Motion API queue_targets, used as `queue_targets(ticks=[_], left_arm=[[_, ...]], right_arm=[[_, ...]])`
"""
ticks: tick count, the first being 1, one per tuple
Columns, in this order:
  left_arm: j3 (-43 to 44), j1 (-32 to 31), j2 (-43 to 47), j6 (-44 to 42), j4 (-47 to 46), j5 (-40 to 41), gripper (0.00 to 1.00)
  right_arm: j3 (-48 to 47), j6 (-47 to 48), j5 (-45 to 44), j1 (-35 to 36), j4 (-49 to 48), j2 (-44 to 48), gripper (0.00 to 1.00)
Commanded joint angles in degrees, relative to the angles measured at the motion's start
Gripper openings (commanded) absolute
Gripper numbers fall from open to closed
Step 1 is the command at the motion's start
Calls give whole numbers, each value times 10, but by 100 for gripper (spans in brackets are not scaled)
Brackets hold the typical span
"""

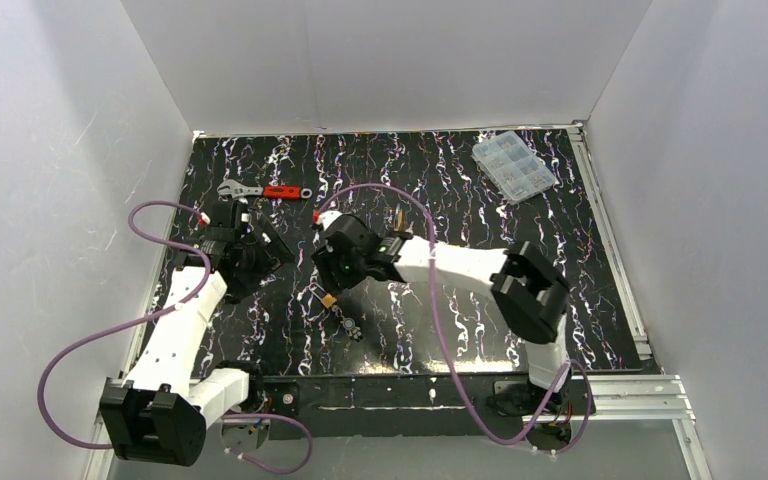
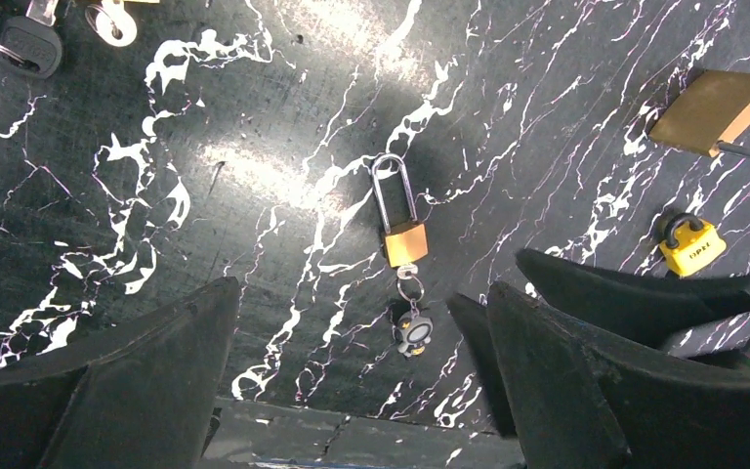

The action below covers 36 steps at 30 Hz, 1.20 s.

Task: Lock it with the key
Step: Pick up the lock from the center of the board.

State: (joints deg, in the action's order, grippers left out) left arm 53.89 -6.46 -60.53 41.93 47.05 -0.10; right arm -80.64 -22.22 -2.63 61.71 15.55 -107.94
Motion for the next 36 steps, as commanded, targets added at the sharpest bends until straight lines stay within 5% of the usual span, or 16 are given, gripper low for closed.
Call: queue_targets(ticks=[1,25,29,36], left_arm=[[-10,22,25,-24,22,-31,98],[-15,49,28,-30,17,-57,98],[-17,50,28,-30,14,-62,98],[-20,50,23,-40,4,-80,97]], right_arm=[[-78,48,-30,19,50,-61,66],[-140,55,-61,61,72,-172,62],[-126,42,-78,61,75,-163,48],[-61,38,-97,61,44,-99,6]])
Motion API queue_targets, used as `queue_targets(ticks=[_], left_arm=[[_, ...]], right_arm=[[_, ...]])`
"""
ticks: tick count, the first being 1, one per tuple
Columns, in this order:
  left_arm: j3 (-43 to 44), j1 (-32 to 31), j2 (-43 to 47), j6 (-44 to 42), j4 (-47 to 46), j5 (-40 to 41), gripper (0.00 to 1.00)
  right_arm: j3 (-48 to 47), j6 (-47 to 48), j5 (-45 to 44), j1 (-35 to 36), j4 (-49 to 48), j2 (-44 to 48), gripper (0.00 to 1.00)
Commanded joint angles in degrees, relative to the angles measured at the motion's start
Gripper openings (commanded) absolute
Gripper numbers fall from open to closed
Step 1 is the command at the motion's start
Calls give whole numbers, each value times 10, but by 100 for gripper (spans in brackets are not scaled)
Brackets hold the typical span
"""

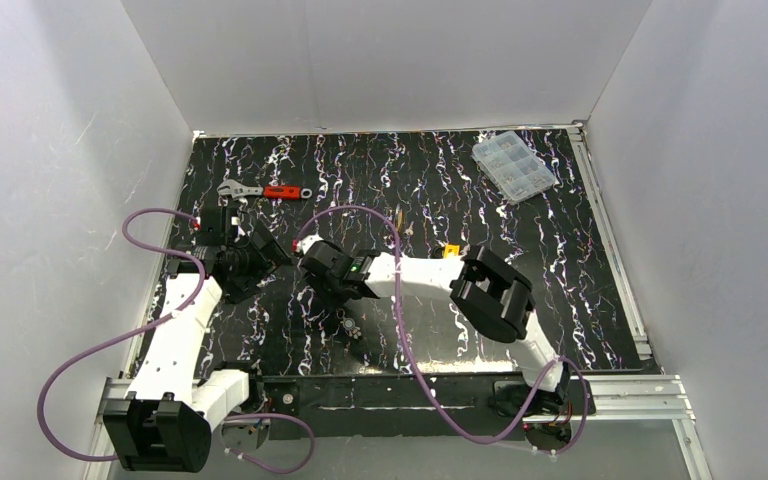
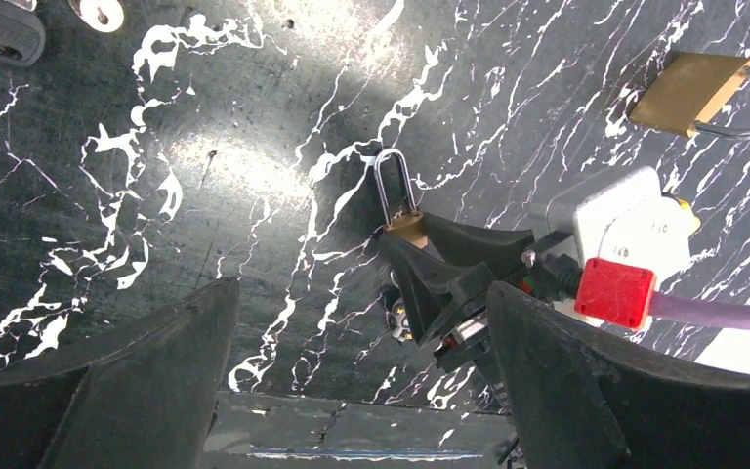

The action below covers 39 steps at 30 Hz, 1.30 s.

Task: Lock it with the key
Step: Pick up the lock from the center of the board, then lock the lock.

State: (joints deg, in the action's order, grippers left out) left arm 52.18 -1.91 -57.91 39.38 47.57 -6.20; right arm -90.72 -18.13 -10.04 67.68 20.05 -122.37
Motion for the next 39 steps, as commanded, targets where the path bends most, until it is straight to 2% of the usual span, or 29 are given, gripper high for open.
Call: queue_targets(ticks=[1,6,15,19,24,26,27,29,35,39], left_arm=[[-3,5,-3,-18,-4,-25,96],[2,4,10,-51,-31,-74,93],[34,-15,42,-126,-134,-277,85],[50,-58,49,-139,-188,-371,83],[101,-146,54,-193,-220,-426,82],[137,-176,30,-209,-219,-494,80],[155,-198,17,-215,-218,-530,79],[198,-249,-6,-212,-215,-567,67],[267,-346,-53,-250,-145,-528,46],[283,-366,-67,-269,-116,-512,42]], right_arm=[[51,-1,-22,0,-9,58,1],[114,12,18,-13,-48,156,1],[260,21,210,-53,-93,394,1],[297,3,302,-83,-89,477,1],[316,-17,415,-118,-74,560,1],[323,-36,472,-140,-82,602,1],[327,-49,495,-150,-87,625,1],[326,-90,555,-183,-112,686,1],[292,-98,557,-202,-96,701,1],[287,-97,549,-207,-91,702,1]])
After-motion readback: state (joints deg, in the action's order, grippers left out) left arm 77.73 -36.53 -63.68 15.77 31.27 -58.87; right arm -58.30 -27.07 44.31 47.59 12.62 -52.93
